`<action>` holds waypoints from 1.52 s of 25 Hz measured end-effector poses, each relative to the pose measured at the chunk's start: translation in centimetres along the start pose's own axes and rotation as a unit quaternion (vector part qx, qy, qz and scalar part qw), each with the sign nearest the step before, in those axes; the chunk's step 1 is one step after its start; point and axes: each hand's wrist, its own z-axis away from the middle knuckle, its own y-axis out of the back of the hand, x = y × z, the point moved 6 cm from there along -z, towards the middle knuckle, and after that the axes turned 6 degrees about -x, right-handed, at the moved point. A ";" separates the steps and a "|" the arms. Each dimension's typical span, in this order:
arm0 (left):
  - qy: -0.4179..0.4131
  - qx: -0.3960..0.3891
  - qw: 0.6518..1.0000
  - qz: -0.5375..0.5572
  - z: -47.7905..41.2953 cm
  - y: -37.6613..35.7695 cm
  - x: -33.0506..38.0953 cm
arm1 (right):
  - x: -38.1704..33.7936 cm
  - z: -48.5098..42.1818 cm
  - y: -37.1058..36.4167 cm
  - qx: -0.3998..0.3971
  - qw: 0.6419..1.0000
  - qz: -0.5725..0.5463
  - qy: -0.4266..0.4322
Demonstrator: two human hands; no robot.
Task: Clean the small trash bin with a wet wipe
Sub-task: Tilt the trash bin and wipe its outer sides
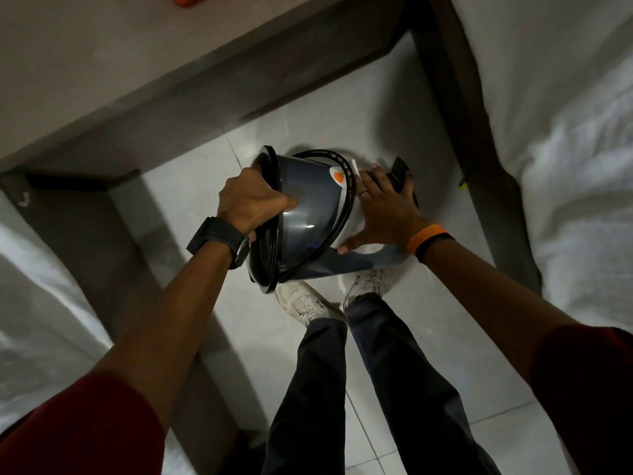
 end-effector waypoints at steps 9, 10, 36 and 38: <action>0.061 -0.011 0.992 0.109 -0.6 1.0 -2.1 | -4.0 1.3 -1.5 0.070 0.997 0.000 0.043; 0.068 -0.017 0.990 0.121 -0.6 0.7 -2.2 | -4.1 1.5 -1.6 0.079 0.996 0.005 0.049; -0.160 -0.005 0.986 -0.043 -0.6 -4.5 -2.9 | 1.1 -7.2 -0.8 -0.042 0.954 -0.297 -0.004; -0.134 0.022 0.989 -0.060 -1.2 -4.1 -2.5 | -0.2 -6.5 -1.3 -0.023 0.962 -0.271 -0.005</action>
